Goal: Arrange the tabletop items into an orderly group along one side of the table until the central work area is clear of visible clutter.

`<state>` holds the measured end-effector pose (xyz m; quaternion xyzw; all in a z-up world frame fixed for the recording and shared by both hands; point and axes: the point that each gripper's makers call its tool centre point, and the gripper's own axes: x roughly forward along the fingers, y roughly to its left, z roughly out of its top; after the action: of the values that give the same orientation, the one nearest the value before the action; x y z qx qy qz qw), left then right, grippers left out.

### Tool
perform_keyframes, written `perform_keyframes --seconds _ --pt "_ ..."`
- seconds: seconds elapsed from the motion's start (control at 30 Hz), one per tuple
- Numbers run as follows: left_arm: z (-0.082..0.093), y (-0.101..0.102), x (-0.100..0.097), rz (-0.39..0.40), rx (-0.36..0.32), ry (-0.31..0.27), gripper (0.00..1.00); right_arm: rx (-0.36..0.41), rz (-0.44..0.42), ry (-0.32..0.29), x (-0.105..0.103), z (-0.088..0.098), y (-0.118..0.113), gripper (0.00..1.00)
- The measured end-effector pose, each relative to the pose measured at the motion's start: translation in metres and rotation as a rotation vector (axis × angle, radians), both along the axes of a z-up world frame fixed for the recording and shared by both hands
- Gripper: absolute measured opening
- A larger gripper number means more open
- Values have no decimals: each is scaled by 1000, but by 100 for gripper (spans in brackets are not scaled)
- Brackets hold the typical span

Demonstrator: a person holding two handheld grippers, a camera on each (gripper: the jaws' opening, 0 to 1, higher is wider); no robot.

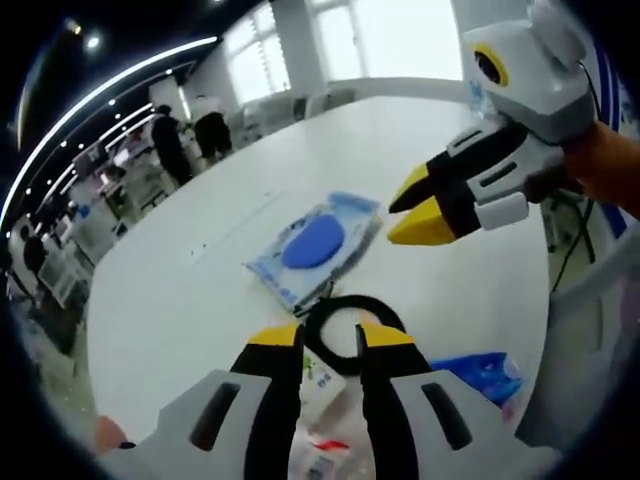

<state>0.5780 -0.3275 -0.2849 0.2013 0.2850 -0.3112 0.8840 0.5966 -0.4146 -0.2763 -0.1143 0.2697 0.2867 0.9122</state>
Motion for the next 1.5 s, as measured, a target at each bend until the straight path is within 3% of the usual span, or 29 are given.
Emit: perform_keyframes --seconds 0.8,1.5 --pt "-22 4 -20 12 4 49 17 -3 23 41 -17 -20 7 20" --pt "-54 -8 -11 9 10 136 17 -5 29 101 -4 -48 6 20"
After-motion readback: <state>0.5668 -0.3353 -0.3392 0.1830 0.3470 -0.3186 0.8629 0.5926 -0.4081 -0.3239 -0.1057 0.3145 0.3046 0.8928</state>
